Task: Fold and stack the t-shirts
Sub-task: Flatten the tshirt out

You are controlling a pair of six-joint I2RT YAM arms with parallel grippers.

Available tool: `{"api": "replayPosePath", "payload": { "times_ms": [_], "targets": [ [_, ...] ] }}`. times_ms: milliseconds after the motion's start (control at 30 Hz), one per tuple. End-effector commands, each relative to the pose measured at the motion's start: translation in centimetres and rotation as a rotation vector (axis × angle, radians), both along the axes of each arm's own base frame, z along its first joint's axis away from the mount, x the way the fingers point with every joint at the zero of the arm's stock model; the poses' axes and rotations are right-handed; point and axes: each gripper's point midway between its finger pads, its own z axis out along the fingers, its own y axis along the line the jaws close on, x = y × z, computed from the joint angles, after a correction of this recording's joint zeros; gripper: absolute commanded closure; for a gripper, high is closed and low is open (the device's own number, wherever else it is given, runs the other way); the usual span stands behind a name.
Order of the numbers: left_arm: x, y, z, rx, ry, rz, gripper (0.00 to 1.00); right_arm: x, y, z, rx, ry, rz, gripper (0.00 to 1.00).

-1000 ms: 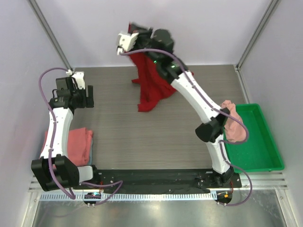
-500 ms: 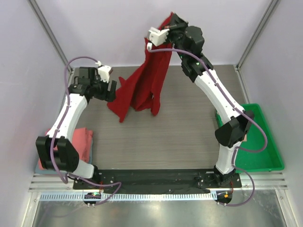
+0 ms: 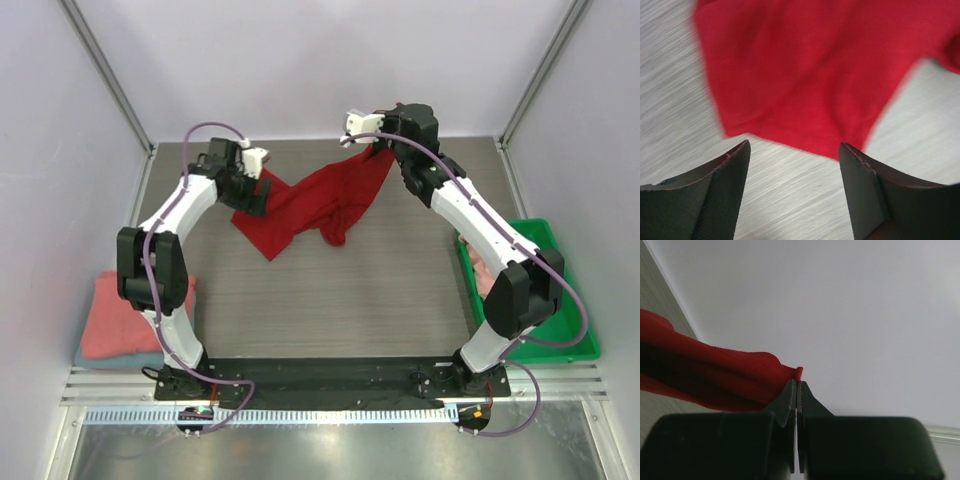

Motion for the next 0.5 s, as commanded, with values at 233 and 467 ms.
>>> {"api": "replayPosePath", "payload": {
  "times_ms": [233, 467],
  "targets": [
    [-9.5, -10.3, -3.3, 0.271, 0.000, -0.413, 0.50, -1.1, -0.3, -2.4, 0.106, 0.059, -0.025, 0.99],
    [-7.8, -8.2, -2.3, 0.404, -0.092, -0.363, 0.46, -1.7, -0.4, -3.1, 0.138, 0.084, -0.026, 0.99]
  ]
}}
